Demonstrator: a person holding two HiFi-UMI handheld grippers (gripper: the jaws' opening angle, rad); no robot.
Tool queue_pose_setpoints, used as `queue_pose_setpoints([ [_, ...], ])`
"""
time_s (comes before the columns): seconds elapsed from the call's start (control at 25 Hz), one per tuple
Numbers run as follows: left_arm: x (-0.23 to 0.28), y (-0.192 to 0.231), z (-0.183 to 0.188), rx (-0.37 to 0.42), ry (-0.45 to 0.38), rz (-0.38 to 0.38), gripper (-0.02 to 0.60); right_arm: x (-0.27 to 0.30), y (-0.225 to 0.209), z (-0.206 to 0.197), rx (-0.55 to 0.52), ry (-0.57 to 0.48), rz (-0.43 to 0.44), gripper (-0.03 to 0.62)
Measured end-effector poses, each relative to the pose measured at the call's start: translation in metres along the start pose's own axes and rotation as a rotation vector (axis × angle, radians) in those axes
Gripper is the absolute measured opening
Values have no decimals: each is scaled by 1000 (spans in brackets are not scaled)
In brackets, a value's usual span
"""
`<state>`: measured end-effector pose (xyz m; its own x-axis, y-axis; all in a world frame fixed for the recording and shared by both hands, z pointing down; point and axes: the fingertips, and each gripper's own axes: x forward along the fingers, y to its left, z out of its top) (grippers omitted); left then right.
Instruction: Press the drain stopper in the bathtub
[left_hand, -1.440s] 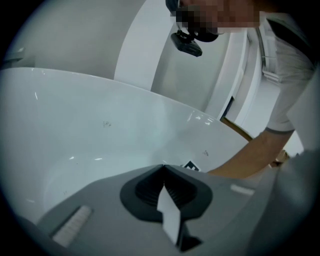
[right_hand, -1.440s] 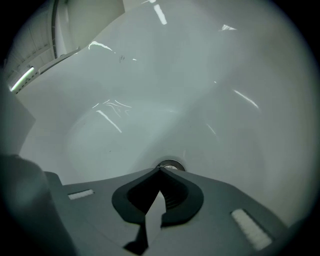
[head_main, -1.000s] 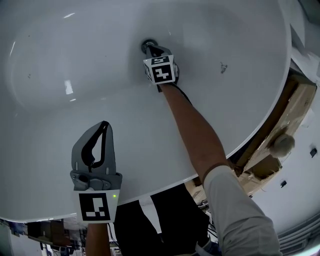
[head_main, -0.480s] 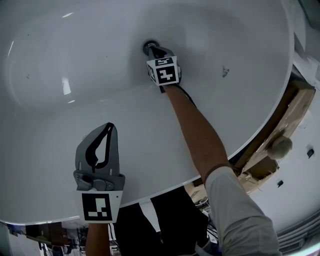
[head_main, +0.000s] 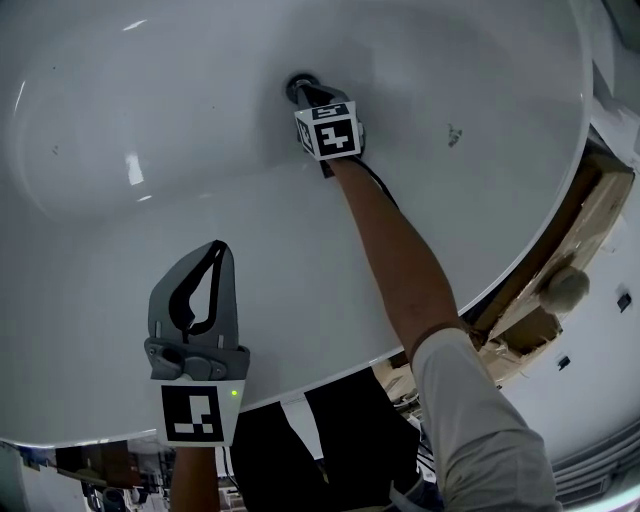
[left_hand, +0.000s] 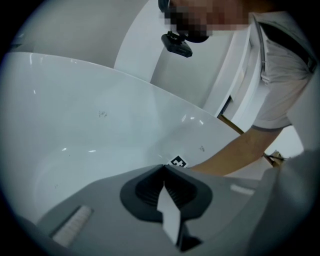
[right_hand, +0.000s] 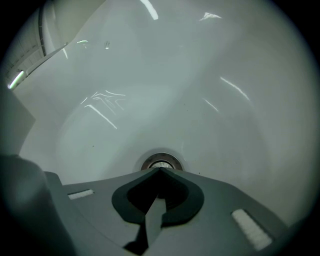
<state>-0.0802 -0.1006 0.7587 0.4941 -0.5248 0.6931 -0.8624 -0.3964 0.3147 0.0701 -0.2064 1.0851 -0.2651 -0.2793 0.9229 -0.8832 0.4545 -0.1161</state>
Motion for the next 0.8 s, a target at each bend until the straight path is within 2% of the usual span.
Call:
queue_pose_setpoints([
  [0.12, -4, -2, 1, 10, 6, -6, 0, -2, -1, 0, 10, 17, -3, -6],
  [0.32, -12, 6, 10, -69, -20, -4, 0, -8, 2, 2, 29, 10, -17, -8],
  [0.56, -24, 8, 22, -76, -63, 23, 0, -21, 8, 3, 70, 9, 2, -9],
  [0.8, -42, -4, 31, -80, -74, 16, 0, -43, 22, 17, 49, -9, 20, -8],
])
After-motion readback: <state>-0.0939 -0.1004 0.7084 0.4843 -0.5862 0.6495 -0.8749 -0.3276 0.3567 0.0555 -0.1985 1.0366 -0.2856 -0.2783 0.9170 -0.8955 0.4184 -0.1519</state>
